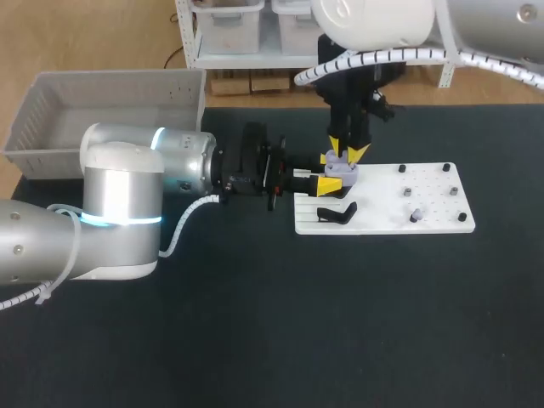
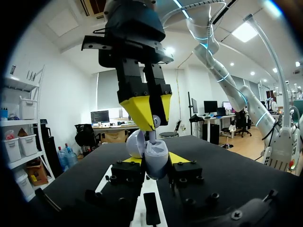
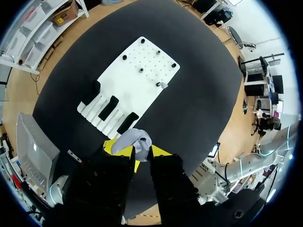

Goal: Pick up each earbud case from the left stands, insert the matching earbuds, close the lid, and place the case in the box.

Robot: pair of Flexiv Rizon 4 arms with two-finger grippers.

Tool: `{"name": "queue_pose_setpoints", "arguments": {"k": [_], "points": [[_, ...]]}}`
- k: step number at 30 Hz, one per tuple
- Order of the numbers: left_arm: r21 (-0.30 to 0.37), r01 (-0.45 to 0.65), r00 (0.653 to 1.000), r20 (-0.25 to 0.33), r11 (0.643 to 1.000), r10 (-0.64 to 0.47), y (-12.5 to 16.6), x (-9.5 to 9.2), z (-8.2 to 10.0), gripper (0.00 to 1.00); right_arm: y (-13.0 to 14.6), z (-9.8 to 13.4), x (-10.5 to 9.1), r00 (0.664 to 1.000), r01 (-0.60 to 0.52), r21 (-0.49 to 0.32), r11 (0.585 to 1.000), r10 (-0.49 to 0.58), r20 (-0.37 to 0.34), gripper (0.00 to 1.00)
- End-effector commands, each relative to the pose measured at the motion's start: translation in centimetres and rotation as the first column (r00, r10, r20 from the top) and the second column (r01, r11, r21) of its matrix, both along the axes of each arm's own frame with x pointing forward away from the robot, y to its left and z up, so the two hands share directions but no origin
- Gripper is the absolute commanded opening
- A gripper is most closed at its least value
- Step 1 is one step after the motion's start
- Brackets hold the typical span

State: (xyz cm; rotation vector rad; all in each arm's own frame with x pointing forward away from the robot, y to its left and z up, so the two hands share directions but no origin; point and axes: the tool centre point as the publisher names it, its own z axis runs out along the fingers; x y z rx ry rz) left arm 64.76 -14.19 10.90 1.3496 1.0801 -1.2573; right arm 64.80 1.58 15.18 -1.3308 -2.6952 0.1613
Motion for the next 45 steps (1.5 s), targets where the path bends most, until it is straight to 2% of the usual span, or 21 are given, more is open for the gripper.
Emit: {"name": "queue_pose_setpoints", "arguments": {"k": [1, 10, 15, 16, 18, 19, 20, 25, 27, 29, 31, 32, 34, 35, 36, 37, 38, 39, 40, 44, 45], "points": [[0.000, -0.004, 1.000, 0.002, 1.000, 0.004, 0.0, -0.1, 0.0, 0.00, -0.2, -0.2, 0.2, 1.000, 0.003, 0.002, 1.000, -0.003, -0.004, 0.00], [0.000, -0.004, 1.000, 0.002, 1.000, 0.004, 0.0, -0.1, 0.0, 0.00, -0.3, -0.8, 0.2, 1.000, -0.004, -0.012, 1.000, 0.004, -0.004, 0.00], [0.000, -0.004, 1.000, 0.002, 1.000, 0.004, 0.0, -0.1, 0.0, 0.00, 0.0, -1.2, 0.2, 1.000, -0.021, 0.014, 1.000, 0.021, -0.012, 0.00], [0.000, -0.004, 1.000, 0.002, 1.000, 0.004, 0.0, -0.1, 0.0, 0.00, 0.0, -1.3, 0.1, 1.000, -0.021, 0.014, 1.000, 0.021, -0.012, 0.09], [0.000, -0.004, 1.000, 0.002, 1.000, 0.004, 0.0, -0.1, 0.0, 0.00, 0.0, -1.3, -0.1, 1.000, -0.025, 0.025, 0.999, 0.025, -0.010, 0.47], [0.000, -0.004, 1.000, 0.002, 1.000, 0.004, 0.0, -0.1, 0.0, 0.00, 0.0, -1.2, -0.2, 1.000, -0.027, 0.024, 0.999, 0.027, -0.007, 0.79], [0.000, -0.004, 1.000, 0.002, 1.000, 0.004, 0.0, -0.1, 0.0, 0.00, 0.0, -1.0, -0.6, 1.000, -0.031, 0.030, 0.999, 0.031, -0.004, 0.88], [0.000, -0.004, 1.000, 0.002, 1.000, 0.004, 0.0, -0.1, 0.0, 0.00, -0.3, 1.1, -3.7, 0.993, -0.092, 0.103, 0.990, 0.084, 0.079, 0.89], [0.000, -0.004, 1.000, 0.002, 1.000, 0.004, 0.0, -0.1, 0.0, 0.00, -0.6, 2.0, -5.0, 0.981, -0.154, 0.111, 0.982, 0.138, 0.137, 0.85], [0.000, -0.004, 1.000, 0.002, 1.000, 0.004, 0.0, -0.1, 0.0, 0.00, -1.5, 2.5, -6.2, 0.945, -0.253, 0.125, 0.959, 0.217, 0.246, 0.73], [0.000, -0.004, 1.000, 0.002, 1.000, 0.004, 0.0, -0.1, 0.0, 0.00, -2.4, 2.1, -6.9, 0.909, -0.342, 0.075, 0.937, 0.310, 0.278, 0.87], [0.000, -0.004, 1.000, 0.002, 1.000, 0.004, 0.0, -0.1, 0.0, 0.00, -2.9, 1.7, -7.1, 0.898, -0.373, 0.077, 0.925, 0.339, 0.281, 0.92], [0.000, -0.004, 1.000, 0.002, 1.000, 0.004, 0.0, -0.1, 0.0, 0.00, -4.0, 1.0, -7.2, 0.887, -0.392, 0.074, 0.917, 0.355, 0.296, 0.86], [0.000, -0.004, 1.000, 0.002, 1.000, 0.004, 0.0, -0.1, 0.0, 0.00, -4.4, 0.8, -7.2, 0.884, -0.395, 0.076, 0.915, 0.357, 0.301, 0.80], [0.000, -0.004, 1.000, 0.002, 1.000, 0.004, 0.0, -0.1, 0.0, 0.00, -5.1, 0.4, -7.2, 0.881, -0.397, 0.078, 0.915, 0.355, 0.312, 0.66], [0.000, -0.004, 1.000, 0.002, 1.000, 0.004, 0.0, -0.1, 0.0, 0.00, -5.7, 0.2, -7.2, 0.882, -0.390, 0.086, 0.917, 0.345, 0.322, 0.59], [0.000, -0.004, 1.000, 0.002, 1.000, 0.004, 0.0, -0.1, 0.0, 0.00, -6.2, 0.0, -7.2, 0.881, -0.388, 0.092, 0.917, 0.340, 0.329, 0.67], [0.000, -0.004, 1.000, 0.002, 1.000, 0.004, 0.0, -0.1, 0.0, 0.00, -6.7, -0.2, -7.1, 0.881, -0.381, 0.089, 0.920, 0.333, 0.336, 0.81], [0.000, -0.004, 1.000, 0.002, 1.000, 0.004, 0.0, -0.1, 0.0, 0.00, -7.2, -0.4, -7.0, 0.881, -0.374, 0.088, 0.923, 0.324, 0.346, 0.85], [0.000, -0.004, 1.000, 0.002, 1.000, 0.004, 0.0, -0.1, 0.0, 0.00, -8.9, -1.2, -6.5, 0.869, -0.366, 0.090, 0.926, 0.305, 0.390, 0.88], [0.000, -0.004, 1.000, 0.002, 1.000, 0.004, 0.0, -0.1, 0.0, 0.00, -9.2, -1.3, -6.4, 0.860, -0.372, 0.089, 0.924, 0.307, 0.407, 0.85]]}}
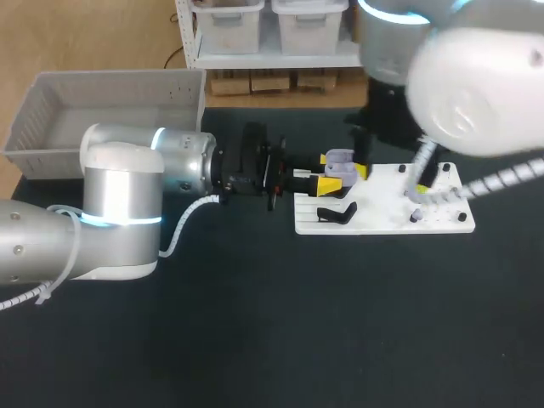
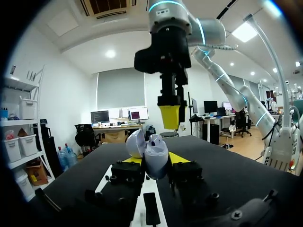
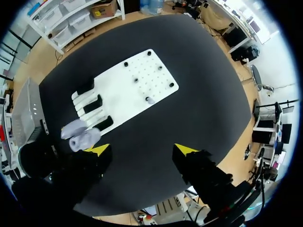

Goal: Pick up each earbud case from the left stands, insert the matching earbuds, close the lid, and place the case in the box.

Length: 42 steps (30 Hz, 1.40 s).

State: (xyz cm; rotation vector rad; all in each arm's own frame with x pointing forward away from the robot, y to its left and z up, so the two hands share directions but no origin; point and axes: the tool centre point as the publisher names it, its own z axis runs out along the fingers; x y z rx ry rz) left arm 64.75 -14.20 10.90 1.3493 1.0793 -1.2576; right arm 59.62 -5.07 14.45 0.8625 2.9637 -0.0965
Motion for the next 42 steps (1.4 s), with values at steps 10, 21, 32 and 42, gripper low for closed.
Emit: {"name": "queue_pose_setpoints", "arguments": {"k": [10, 21, 32, 42], "points": [[0.000, -0.004, 1.000, 0.001, 1.000, 0.004, 0.0, -0.1, 0.0, 0.00, -4.6, -4.3, 0.6, 0.975, -0.181, 0.187, 0.966, 0.151, 0.161, 0.62], [0.000, -0.004, 1.000, 0.001, 1.000, 0.004, 0.0, -0.1, 0.0, 0.00, -4.2, -7.6, 2.8, 0.941, -0.312, 0.121, 0.942, 0.289, 0.178, 0.51], [0.000, -0.004, 1.000, 0.001, 1.000, 0.004, 0.0, -0.1, 0.0, 0.00, -4.3, -10.7, 3.4, 0.940, -0.323, 0.115, 0.939, 0.304, 0.153, 0.45], [0.000, -0.004, 1.000, 0.001, 1.000, 0.004, 0.0, -0.1, 0.0, 0.00, -4.9, -11.4, 3.3, 0.950, -0.289, 0.125, 0.949, 0.268, 0.163, 0.44]]}}
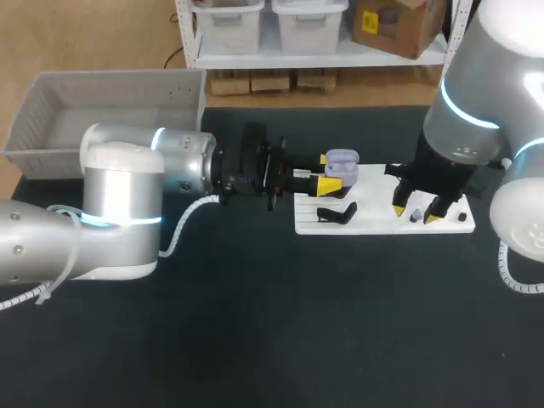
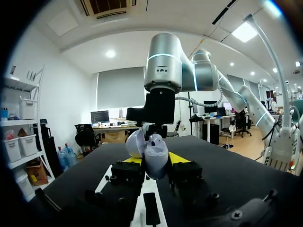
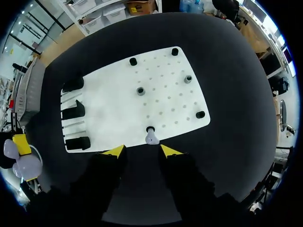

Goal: Pick up each earbud case from the left stands, insert the matching earbuds, close the lid, and place the case in the box.

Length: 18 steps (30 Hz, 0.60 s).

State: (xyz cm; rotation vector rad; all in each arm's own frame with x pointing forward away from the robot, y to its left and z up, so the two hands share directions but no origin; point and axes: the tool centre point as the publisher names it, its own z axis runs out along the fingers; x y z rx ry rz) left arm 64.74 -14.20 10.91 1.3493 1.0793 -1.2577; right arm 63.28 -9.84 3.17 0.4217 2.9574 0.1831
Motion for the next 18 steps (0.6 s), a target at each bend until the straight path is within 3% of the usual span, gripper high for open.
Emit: {"name": "queue_pose_setpoints", "arguments": {"k": [1, 12, 18], "points": [[0.000, -0.004, 1.000, 0.001, 1.000, 0.004, 0.0, -0.1, 0.0, 0.00, -0.1, -0.3, -0.3, 1.000, 0.010, 0.003, 1.000, -0.010, 0.010, 0.44], [0.000, -0.004, 1.000, 0.001, 1.000, 0.004, 0.0, -0.1, 0.0, 0.00, -0.3, -1.4, 0.6, 0.996, 0.091, 0.000, 0.996, -0.091, 0.008, 0.42], [0.000, -0.004, 1.000, 0.001, 1.000, 0.004, 0.0, -0.1, 0.0, 0.00, -0.9, -1.5, 1.3, 0.986, 0.164, 0.022, 0.986, -0.164, 0.017, 0.34]]}}
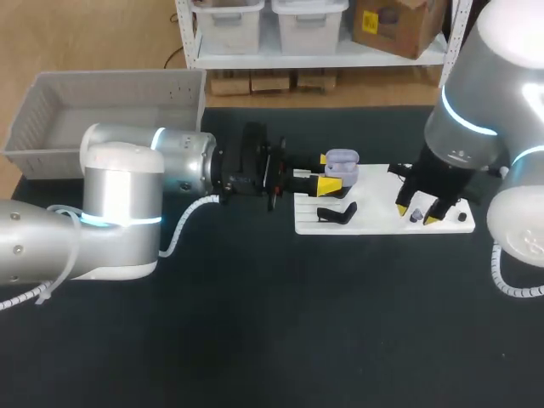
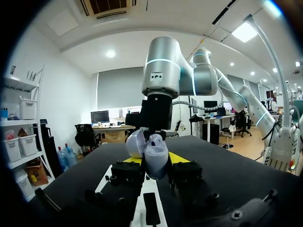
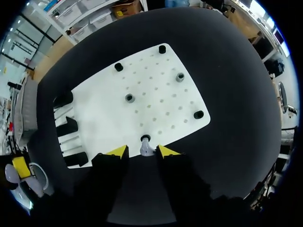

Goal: Pick up each earbud case from the left stands, insert the matching earbuds, close the lid, and place the case in the box.

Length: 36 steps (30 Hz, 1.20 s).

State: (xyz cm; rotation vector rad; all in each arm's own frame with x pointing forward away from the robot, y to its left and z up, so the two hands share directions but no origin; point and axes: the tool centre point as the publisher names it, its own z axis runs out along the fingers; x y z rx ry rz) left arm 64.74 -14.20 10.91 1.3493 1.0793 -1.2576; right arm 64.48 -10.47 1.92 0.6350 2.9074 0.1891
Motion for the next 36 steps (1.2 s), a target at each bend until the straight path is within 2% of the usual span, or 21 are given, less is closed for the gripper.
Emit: {"name": "queue_pose_setpoints", "arguments": {"k": [1, 6, 20, 23, 28, 31, 33, 36], "points": [[0.000, -0.004, 1.000, 0.001, 1.000, 0.004, -0.02, -0.09, 0.02, 0.00, -0.30, -0.20, 0.13, 1.000, 0.027, 0.007, 1.000, -0.027, 0.016, 0.34], [0.000, -0.004, 1.000, 0.001, 1.000, 0.004, -0.02, -0.09, 0.02, 0.00, -0.40, -0.27, 0.27, 0.999, 0.050, 0.014, 0.999, -0.051, 0.014, 0.32], [0.000, -0.004, 1.000, 0.001, 1.000, 0.004, -0.02, -0.09, 0.02, 0.00, -0.65, -0.65, 0.71, 0.996, 0.091, 0.029, 0.995, -0.091, -0.007, 0.35], [0.000, -0.004, 1.000, 0.001, 1.000, 0.004, -0.02, -0.09, 0.02, 0.00, -0.65, -0.76, 0.74, 0.995, 0.095, 0.033, 0.995, -0.095, -0.015, 0.30], [0.000, -0.004, 1.000, 0.001, 1.000, 0.004, -0.02, -0.09, 0.02, 0.00, -0.59, -0.93, 0.73, 0.995, 0.095, 0.036, 0.995, -0.094, -0.025, 0.29], [0.000, -0.004, 1.000, 0.001, 1.000, 0.004, -0.02, -0.09, 0.02, 0.00, -0.64, -0.93, 0.74, 0.995, 0.095, 0.037, 0.995, -0.094, -0.026, 0.20], [0.000, -0.004, 1.000, 0.001, 1.000, 0.004, -0.02, -0.09, 0.02, 0.00, -0.70, -0.90, 0.74, 0.995, 0.096, 0.039, 0.995, -0.095, -0.027, 0.00], [0.000, -0.004, 1.000, 0.001, 1.000, 0.004, -0.02, -0.09, 0.02, 0.00, -0.77, -0.87, 0.78, 0.995, 0.099, 0.042, 0.994, -0.097, -0.028, 0.00]]}}
